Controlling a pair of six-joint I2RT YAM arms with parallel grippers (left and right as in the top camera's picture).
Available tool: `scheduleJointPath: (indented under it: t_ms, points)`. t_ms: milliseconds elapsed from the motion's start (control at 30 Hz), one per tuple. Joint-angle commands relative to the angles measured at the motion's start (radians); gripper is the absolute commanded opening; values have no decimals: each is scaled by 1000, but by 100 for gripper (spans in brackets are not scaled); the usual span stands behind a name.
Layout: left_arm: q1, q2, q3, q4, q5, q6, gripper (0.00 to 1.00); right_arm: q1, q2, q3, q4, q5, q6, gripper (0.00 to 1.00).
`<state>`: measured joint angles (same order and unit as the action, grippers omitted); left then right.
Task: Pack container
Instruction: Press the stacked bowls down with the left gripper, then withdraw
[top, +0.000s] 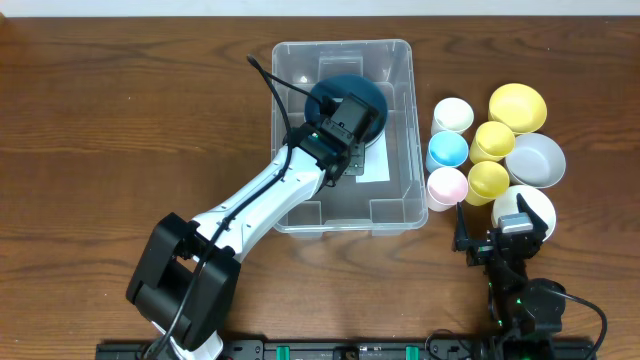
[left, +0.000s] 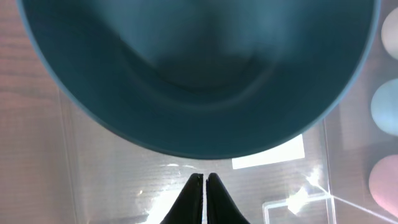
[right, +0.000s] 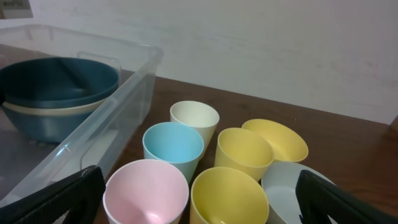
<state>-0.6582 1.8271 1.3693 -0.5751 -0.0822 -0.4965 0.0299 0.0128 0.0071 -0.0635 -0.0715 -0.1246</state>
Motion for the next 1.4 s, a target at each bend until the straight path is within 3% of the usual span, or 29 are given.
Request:
scheduleJointPath:
  t_ms: [0,467,667,900,1367]
  points:
    - [0,21,2,9,-28,7,6,-5,-1,-2,-4,-4,-7,99]
    - [0,47,2,11,-31,6,6,-5,-1,-2,-4,-4,-7,99]
    - [0,47,2,56,-118,8,6,-5,-1,-2,-4,-4,-7,99]
    - [0,47,2,109,-121,93,6,-5,-1,-2,-4,-4,-7,99]
    - [10,-67,3,11,-97,131,6,-5,-1,-2,-4,-4,-7,99]
